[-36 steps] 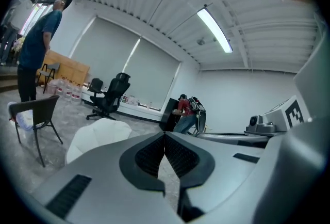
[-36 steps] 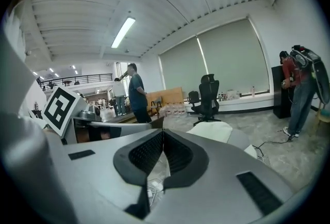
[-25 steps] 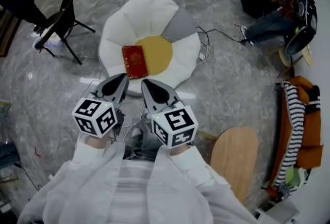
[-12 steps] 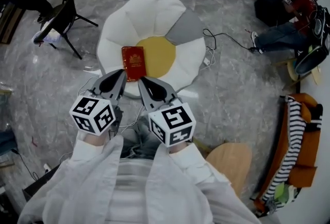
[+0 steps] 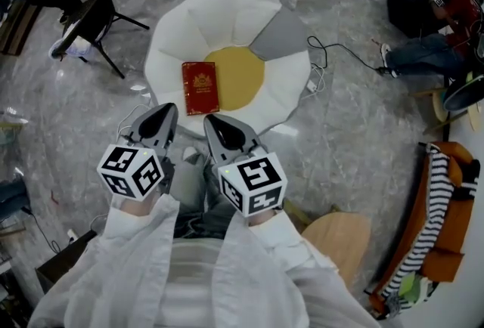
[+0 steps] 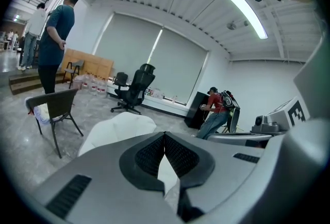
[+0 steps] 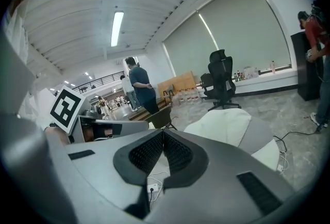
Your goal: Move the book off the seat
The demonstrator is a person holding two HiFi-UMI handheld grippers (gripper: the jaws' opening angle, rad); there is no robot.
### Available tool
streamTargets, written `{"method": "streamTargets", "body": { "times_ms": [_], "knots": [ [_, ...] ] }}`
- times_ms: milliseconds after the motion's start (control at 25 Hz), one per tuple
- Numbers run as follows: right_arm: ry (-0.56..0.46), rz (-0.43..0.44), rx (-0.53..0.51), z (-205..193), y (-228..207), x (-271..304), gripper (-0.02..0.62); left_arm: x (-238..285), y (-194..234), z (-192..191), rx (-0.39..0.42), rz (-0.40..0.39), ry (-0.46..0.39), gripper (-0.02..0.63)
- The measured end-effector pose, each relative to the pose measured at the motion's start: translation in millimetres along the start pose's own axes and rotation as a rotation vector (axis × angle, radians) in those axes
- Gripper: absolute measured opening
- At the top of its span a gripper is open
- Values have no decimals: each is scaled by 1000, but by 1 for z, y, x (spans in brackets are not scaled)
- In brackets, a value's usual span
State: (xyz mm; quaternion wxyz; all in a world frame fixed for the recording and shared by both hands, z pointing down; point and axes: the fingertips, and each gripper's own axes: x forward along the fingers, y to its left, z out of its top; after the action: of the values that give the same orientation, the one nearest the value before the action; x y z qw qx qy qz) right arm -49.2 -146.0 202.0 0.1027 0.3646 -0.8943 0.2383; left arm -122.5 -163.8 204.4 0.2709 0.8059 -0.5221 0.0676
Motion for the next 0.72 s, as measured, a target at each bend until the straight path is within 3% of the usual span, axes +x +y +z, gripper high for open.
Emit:
{"method": "streamTargets", "body": {
  "times_ms": [720],
  "knots": [
    [51, -24, 22, -9, -21, 63, 12, 28, 52, -29, -77, -5, 95, 6]
  ]
}}
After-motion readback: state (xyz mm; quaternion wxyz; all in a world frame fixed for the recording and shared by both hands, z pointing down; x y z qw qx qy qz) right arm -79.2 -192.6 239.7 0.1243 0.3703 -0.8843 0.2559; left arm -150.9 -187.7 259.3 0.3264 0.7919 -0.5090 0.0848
